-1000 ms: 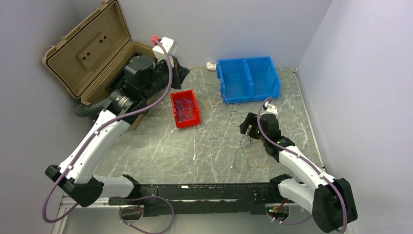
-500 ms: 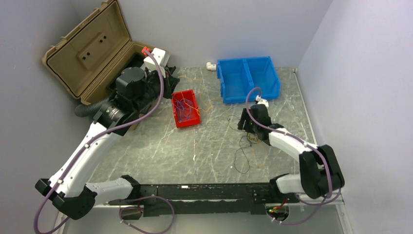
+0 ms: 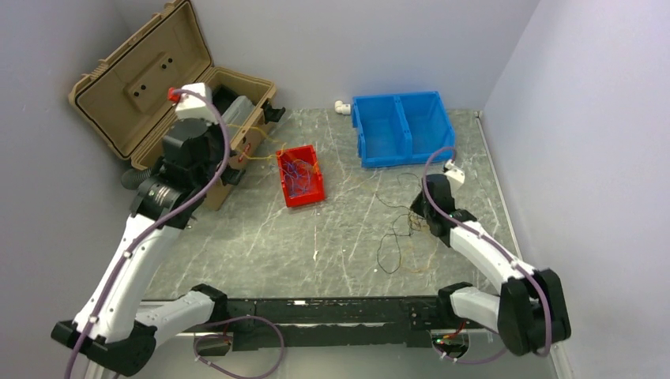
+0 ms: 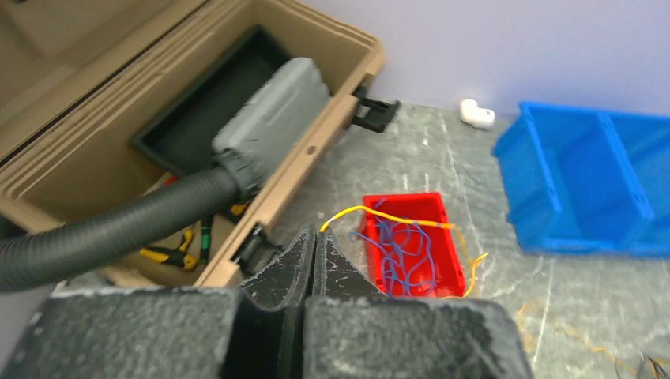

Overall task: Untangle the cables
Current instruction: Place the cable in the bin.

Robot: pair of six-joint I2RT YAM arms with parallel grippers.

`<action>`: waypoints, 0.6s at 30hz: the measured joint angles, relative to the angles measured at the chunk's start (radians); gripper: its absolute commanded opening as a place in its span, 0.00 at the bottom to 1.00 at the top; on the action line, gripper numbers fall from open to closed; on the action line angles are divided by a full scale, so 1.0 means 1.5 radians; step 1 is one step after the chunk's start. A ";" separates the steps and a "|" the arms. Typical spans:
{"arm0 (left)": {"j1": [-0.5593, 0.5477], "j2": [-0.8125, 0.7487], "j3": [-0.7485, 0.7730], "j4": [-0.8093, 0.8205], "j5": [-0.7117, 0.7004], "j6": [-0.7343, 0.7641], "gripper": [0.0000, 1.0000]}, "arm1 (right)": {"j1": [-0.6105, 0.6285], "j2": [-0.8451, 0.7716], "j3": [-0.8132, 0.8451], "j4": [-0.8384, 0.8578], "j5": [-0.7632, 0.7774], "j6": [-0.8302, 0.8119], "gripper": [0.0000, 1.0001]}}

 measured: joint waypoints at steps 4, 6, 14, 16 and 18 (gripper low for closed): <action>0.031 -0.048 -0.035 -0.010 -0.045 -0.035 0.00 | -0.028 -0.076 -0.041 -0.025 0.033 0.045 0.00; 0.035 -0.065 -0.040 -0.009 -0.056 -0.044 0.00 | -0.040 -0.099 -0.059 -0.039 0.046 0.063 0.00; 0.037 -0.081 -0.056 0.030 0.019 -0.043 0.00 | -0.049 -0.117 -0.081 -0.046 0.006 0.055 0.00; 0.037 -0.075 -0.056 0.035 0.050 -0.040 0.00 | -0.049 -0.128 -0.090 -0.038 -0.018 0.036 0.00; 0.038 -0.068 -0.055 0.044 0.094 -0.036 0.00 | -0.049 -0.139 -0.102 -0.023 -0.061 0.007 0.05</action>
